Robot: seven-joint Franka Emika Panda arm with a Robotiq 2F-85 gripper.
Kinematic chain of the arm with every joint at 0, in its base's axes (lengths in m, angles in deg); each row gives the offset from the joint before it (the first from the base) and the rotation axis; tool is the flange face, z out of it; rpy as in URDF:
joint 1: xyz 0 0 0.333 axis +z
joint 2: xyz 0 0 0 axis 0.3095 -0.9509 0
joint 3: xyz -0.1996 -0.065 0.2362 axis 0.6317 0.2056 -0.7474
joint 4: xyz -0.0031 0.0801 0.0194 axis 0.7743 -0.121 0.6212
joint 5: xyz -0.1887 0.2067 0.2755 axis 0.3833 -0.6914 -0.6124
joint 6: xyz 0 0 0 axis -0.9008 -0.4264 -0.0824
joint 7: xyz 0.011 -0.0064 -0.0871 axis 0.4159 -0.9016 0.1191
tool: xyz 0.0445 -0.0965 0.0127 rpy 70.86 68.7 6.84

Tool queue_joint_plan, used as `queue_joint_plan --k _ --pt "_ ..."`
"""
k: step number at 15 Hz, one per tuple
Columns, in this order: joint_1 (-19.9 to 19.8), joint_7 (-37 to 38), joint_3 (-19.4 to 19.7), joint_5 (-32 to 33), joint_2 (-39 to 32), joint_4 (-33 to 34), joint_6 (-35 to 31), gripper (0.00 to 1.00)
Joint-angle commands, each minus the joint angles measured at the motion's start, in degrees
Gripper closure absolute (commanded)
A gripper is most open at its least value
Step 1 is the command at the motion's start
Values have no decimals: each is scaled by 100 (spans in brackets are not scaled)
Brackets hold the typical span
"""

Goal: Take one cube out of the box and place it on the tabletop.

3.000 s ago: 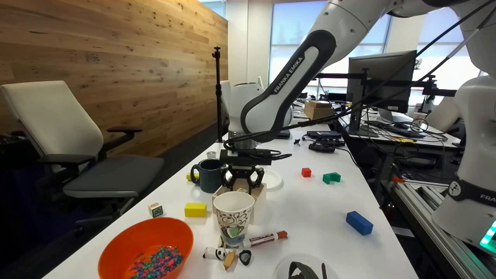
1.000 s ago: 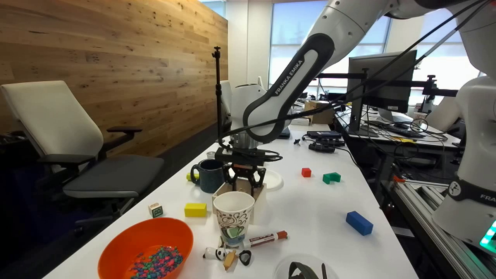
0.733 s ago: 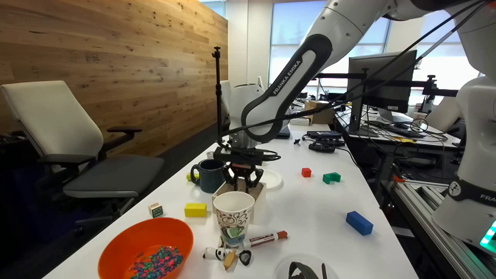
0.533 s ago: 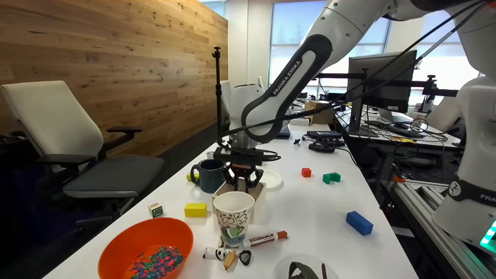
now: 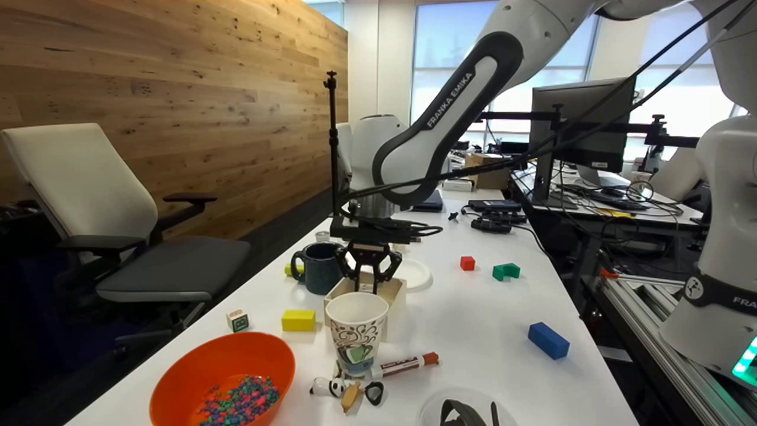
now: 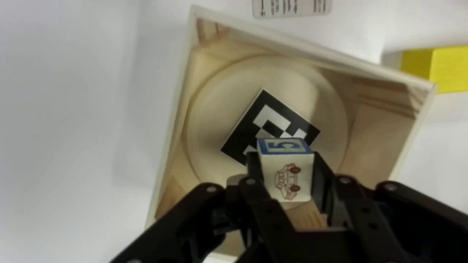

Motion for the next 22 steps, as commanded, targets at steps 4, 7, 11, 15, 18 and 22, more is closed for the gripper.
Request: queue_joint_plan --k 4,7,11,15,18,22 --pt "-270 -1631 -377 82 1290 -1012 148 91" --pt "-389 -2625 -488 3 1609 -1209 371 91" --pt "-468 -3828 -526 83 1767 -1270 826 91" --pt "-456 -4836 -490 242 1687 -1212 1343 91" --pt "-424 -5387 -477 578 1633 -1246 1598 91" --pt "-425 -6037 -500 991 1588 -1335 1679 91"
